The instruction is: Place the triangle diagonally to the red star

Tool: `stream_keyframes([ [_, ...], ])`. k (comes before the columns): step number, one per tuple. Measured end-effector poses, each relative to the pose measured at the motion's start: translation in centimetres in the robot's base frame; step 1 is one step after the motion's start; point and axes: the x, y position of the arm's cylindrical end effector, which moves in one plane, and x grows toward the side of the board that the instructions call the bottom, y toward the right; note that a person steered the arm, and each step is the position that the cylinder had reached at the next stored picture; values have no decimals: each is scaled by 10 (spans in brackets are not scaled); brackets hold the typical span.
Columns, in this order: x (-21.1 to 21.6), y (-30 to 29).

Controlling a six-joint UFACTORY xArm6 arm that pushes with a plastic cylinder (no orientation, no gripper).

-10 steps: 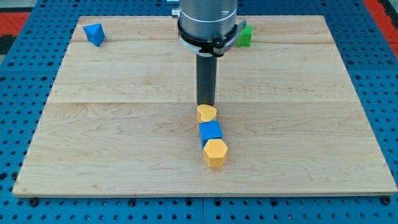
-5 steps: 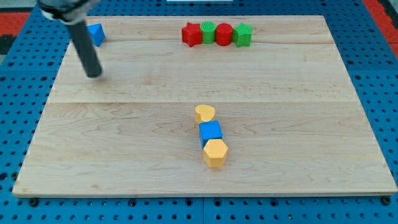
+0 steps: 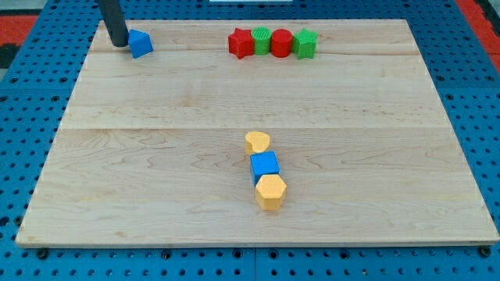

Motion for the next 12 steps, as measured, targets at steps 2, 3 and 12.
stream_keyframes([
  [2, 0, -3],
  [3, 0, -6],
  [12, 57, 53],
])
